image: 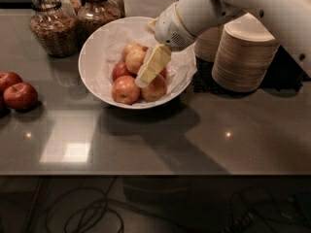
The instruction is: Pick apple from white bowl
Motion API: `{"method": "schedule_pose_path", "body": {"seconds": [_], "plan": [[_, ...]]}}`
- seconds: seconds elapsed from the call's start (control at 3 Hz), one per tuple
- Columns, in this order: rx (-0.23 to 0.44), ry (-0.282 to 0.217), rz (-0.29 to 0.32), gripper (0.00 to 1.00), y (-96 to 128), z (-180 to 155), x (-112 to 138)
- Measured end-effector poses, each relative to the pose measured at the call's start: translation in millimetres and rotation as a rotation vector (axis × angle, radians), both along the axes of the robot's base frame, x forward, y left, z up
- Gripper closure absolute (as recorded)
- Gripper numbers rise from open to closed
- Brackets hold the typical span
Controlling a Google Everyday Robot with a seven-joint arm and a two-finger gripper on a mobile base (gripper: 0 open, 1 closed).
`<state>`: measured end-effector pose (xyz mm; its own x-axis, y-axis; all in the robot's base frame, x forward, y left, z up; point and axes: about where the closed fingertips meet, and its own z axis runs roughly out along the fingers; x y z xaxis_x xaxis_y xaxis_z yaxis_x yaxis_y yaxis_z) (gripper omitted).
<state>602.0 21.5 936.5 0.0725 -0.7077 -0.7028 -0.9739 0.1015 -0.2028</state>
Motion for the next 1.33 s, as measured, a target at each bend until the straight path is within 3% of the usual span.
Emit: {"method": "schedule_pose_path", "body": {"seconds": [0.33, 0.67, 1.0, 1.33], "plan": [[0.044, 0.017, 0.003, 0.00, 7.6, -3.1, 11.7], [0.045, 0.017, 0.003, 0.00, 7.6, -3.1, 11.7], [0.045, 0.017, 0.003, 0.09, 7.7, -3.1, 11.7], [0.045, 0.017, 0.003, 0.32, 7.7, -3.1, 11.7]]}}
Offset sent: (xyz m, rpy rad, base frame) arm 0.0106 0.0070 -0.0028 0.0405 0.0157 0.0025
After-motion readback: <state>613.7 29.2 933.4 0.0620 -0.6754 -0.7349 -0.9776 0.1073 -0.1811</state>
